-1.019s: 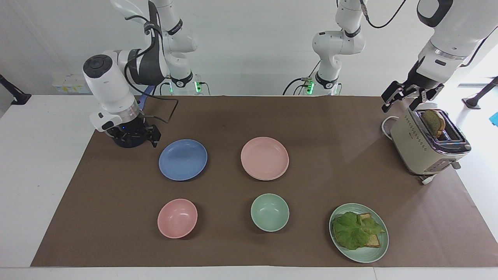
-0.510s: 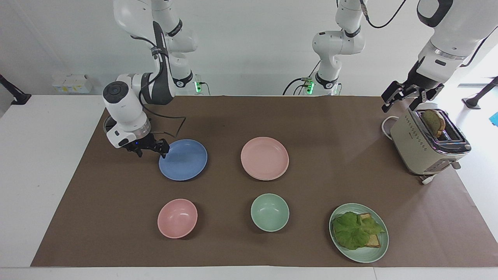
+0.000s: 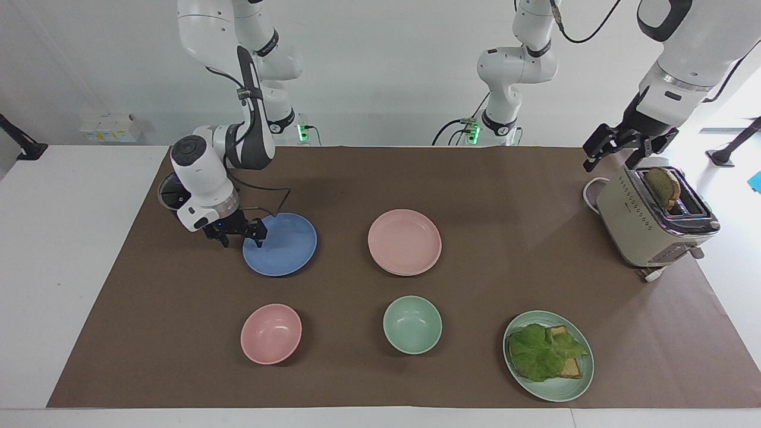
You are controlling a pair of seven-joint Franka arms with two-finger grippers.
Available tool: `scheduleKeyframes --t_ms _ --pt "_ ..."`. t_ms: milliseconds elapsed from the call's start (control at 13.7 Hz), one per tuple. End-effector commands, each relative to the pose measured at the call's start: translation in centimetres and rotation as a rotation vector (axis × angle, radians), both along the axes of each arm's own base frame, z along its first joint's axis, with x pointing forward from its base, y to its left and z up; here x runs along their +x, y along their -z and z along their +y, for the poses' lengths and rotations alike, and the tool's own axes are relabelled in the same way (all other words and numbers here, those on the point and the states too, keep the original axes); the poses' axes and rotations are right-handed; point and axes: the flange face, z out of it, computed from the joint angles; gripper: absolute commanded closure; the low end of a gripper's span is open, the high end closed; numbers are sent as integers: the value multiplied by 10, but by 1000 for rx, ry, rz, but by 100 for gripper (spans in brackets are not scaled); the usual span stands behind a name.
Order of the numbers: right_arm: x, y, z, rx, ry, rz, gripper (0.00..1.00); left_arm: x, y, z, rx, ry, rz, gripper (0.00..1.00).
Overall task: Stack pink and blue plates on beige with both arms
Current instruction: 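Reach the right gripper to the blue plate rim and grasp it, then lift the blue plate with the right gripper onto the pink plate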
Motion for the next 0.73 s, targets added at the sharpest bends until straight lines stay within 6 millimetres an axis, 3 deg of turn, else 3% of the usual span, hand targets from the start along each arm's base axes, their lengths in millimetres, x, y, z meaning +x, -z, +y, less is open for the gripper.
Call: scheduleKeyframes --t_ms 0,146,218,291,655 --pt "0 6 -10 63 -7 -22 33 -4 -1 3 19 0 9 0" --pt "-1 6 -12 64 -6 -19 69 -4 -1 3 19 0 9 0" --pt "0 5 -13 65 -3 -20 93 -4 -1 3 20 0 9 0" --pt "0 6 -17 66 4 -17 100 -4 -1 3 19 0 9 0" --pt "1 -2 -16 78 8 -20 100 -4 -1 3 19 0 9 0"
